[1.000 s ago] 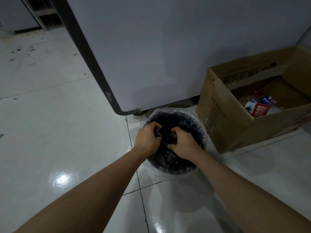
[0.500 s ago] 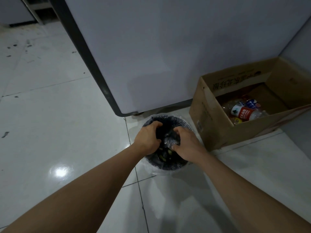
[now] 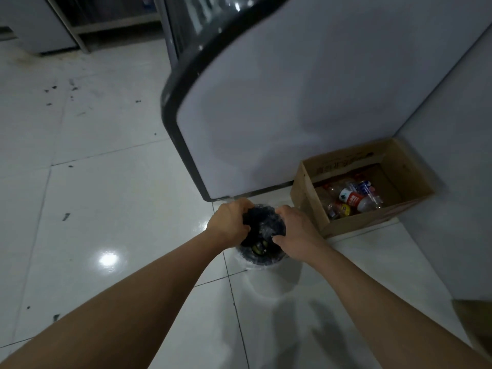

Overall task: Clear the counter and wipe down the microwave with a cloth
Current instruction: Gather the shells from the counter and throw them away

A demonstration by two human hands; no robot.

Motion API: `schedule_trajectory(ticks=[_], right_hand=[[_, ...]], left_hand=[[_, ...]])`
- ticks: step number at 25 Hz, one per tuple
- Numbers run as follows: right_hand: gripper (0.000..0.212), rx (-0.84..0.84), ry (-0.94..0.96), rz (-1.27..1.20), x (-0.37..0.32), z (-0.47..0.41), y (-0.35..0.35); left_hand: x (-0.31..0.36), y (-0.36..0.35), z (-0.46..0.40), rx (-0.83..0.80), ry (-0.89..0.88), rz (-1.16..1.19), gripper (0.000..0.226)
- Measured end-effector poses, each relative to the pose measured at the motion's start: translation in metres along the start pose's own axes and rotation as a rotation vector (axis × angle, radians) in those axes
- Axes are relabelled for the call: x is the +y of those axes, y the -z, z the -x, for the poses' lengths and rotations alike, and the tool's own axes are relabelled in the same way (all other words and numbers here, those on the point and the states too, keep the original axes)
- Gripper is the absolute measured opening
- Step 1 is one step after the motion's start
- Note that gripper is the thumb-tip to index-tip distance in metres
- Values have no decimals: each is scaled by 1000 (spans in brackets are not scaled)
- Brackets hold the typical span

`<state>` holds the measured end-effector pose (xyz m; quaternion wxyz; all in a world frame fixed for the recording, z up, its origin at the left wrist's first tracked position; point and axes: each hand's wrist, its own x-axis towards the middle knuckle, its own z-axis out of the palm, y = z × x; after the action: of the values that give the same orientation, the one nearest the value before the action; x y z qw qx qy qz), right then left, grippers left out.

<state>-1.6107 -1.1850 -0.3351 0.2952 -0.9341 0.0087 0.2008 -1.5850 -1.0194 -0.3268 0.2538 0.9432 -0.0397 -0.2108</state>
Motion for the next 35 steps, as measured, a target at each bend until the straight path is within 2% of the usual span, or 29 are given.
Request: schedule_trajectory(ticks=[10,19,27,35], right_hand=[[50,9,161,58,-140,99,162],[63,-28,324,199,-257,164,264],[71,-19,557,357,-370,183,298],[68,-14,690,528,-484,171,293]], left_hand=[[105,194,107,128,5,-38,50],[154,330,197,304,75,-94,49],[135,424,278,466,221,-141,51],[72,504,323,550,322,-155,57]])
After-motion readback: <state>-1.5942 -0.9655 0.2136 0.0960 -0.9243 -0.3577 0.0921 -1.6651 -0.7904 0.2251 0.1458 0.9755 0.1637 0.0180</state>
